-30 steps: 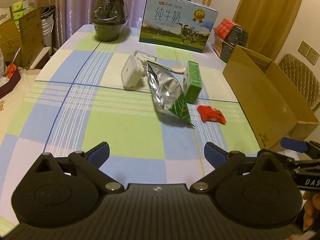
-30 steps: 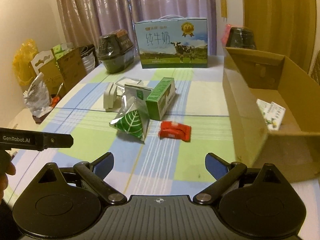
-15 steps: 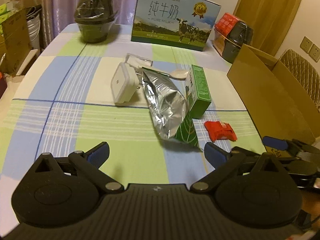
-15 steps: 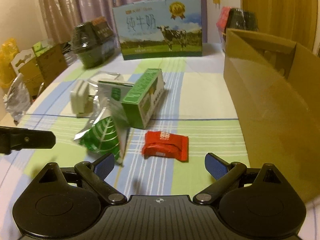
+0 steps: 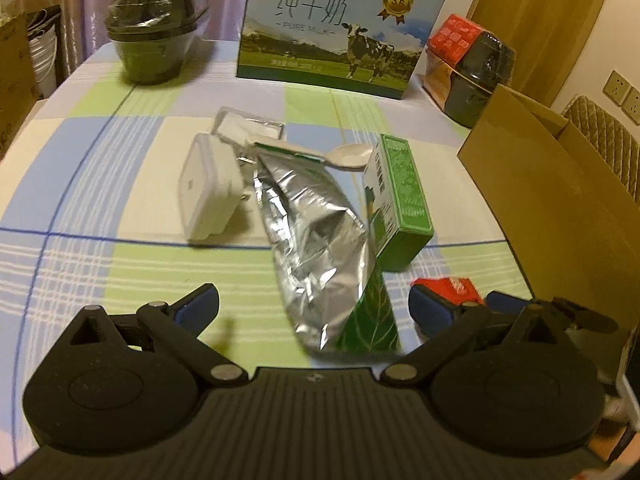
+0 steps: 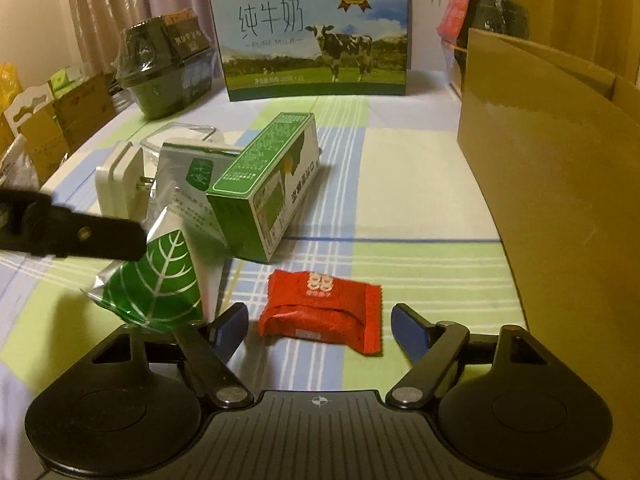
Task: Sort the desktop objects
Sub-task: 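Grasp the silver foil pouch with the left tool while the right tool grasps the red packet, then lift the foil pouch and red packet and carry both toward the cardboard box, then lower the pouch and packet into the cardboard box and open both tools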
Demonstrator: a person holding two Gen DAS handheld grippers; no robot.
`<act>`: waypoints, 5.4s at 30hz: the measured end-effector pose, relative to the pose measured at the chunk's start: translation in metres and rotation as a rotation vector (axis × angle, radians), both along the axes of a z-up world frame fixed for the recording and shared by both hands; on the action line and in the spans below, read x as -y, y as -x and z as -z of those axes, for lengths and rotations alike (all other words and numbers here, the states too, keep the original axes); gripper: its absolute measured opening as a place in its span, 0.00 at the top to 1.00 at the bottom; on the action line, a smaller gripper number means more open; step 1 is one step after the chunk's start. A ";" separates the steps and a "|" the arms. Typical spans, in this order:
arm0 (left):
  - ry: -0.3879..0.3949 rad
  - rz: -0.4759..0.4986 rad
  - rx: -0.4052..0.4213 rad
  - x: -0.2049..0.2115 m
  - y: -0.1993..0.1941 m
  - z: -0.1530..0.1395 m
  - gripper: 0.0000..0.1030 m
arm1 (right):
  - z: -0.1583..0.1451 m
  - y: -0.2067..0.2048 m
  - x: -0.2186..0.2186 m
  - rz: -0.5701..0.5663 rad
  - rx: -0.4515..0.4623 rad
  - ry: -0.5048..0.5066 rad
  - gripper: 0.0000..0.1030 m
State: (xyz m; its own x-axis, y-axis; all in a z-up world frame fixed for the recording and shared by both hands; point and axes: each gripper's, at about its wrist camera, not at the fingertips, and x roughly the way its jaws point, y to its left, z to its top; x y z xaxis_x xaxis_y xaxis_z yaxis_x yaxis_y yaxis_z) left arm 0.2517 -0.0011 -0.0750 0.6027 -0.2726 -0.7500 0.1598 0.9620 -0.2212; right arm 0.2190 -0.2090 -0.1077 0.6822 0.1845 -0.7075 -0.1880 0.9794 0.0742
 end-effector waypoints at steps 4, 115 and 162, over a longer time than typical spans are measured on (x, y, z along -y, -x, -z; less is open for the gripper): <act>0.003 0.003 -0.011 0.007 -0.015 0.007 0.04 | -0.001 -0.002 0.004 0.009 0.005 0.006 0.39; -0.165 0.236 -0.201 0.045 0.151 -0.011 0.57 | -0.052 0.189 0.037 -0.018 -0.041 0.041 0.62; -0.010 0.378 0.012 0.165 0.128 -0.124 0.57 | -0.172 0.177 0.153 0.168 0.220 0.039 0.62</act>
